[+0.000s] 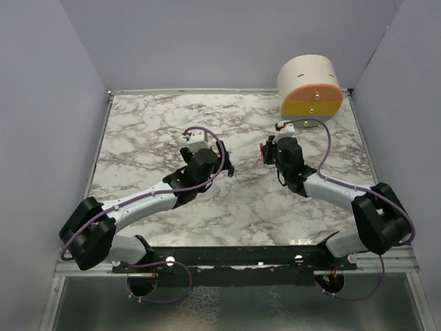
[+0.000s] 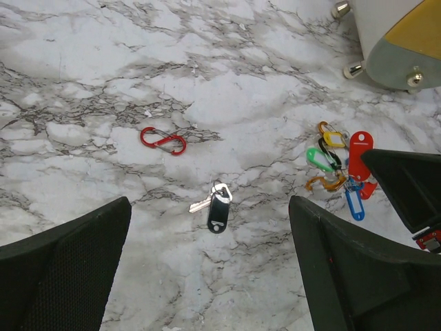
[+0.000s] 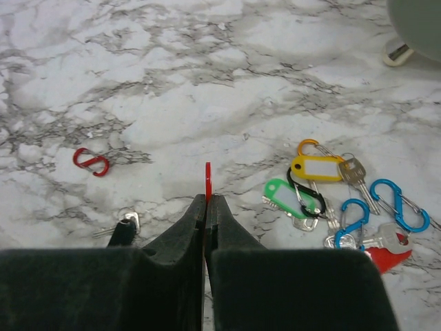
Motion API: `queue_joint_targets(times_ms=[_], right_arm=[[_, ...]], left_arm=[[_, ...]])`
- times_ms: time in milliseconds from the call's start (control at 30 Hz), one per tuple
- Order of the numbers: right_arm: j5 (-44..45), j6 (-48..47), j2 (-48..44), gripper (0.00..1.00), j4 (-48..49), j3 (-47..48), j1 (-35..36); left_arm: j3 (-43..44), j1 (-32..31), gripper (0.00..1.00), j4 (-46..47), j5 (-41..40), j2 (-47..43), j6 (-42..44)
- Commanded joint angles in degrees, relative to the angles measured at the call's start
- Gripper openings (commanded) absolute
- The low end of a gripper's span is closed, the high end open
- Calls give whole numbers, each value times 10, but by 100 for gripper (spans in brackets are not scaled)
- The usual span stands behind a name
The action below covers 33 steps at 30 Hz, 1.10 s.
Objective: Put the keys on the keyring
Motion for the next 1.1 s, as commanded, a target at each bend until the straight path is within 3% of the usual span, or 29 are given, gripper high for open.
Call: queue_joint_targets(times_ms=[0, 467, 500, 633, 767, 867, 1067], right_arm=[[33, 8, 18, 1, -29, 12, -15], [41, 17, 20, 1, -55, -4, -40], [34, 14, 18, 4, -53, -5, -40], [11, 1, 1, 33, -39, -12, -40], [0, -11, -22, 51, -37, -17, -40], [-35, -26, -26, 56, -31, -16, -40], [-121, -33, 37, 58, -50, 32, -16]], left_arm=[[-13, 5, 99, -9, -24, -22, 10], [-19, 7, 99, -6, -22, -25, 7], [-19, 7, 99, -6, -22, -25, 7], [-18, 7, 99, -5, -21, -20, 7], [-16, 7, 99, -3, -19, -17, 6], [-16, 7, 99, -1, -19, -14, 7], [-23, 10, 99, 1, -24, -23, 15]])
